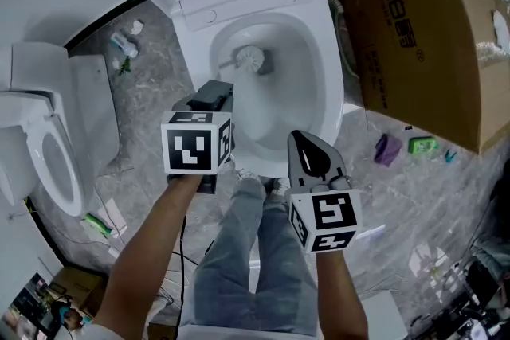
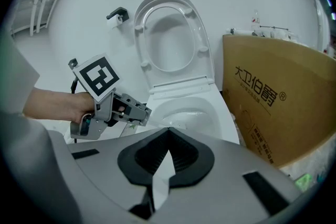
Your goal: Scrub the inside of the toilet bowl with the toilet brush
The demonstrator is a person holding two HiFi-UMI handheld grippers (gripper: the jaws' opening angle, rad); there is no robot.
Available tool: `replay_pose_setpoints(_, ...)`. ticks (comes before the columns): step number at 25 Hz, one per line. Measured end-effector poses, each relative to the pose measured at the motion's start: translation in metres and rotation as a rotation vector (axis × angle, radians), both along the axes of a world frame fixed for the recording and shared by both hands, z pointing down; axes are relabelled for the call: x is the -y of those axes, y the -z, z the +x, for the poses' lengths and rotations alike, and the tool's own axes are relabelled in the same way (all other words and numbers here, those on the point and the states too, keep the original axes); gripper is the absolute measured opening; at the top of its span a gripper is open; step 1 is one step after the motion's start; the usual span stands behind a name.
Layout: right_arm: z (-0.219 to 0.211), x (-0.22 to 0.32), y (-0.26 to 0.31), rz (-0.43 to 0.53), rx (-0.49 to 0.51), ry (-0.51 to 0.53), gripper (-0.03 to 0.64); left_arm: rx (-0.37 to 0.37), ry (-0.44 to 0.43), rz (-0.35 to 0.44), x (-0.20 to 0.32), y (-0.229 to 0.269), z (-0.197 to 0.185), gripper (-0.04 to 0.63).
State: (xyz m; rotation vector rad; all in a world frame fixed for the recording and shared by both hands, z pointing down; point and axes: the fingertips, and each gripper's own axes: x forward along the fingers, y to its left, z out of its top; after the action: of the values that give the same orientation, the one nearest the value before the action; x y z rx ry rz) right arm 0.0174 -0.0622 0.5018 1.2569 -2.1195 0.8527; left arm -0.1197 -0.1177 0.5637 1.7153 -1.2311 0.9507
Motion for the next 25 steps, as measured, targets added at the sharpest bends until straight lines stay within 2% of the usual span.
replay_pose_setpoints(12,-0.001,-0.016,0.007,0.01,0.003,0.022,0.0,0.009,0.022,-0.031,-0.044,0.006,-0.01,0.152)
replay_pose_setpoints(25,0.014,-0.025,0.009,0.015,-0.007,0.023,0.0,-0.013,-0.029,-0.084,-0.091,0.002,0.021,0.152)
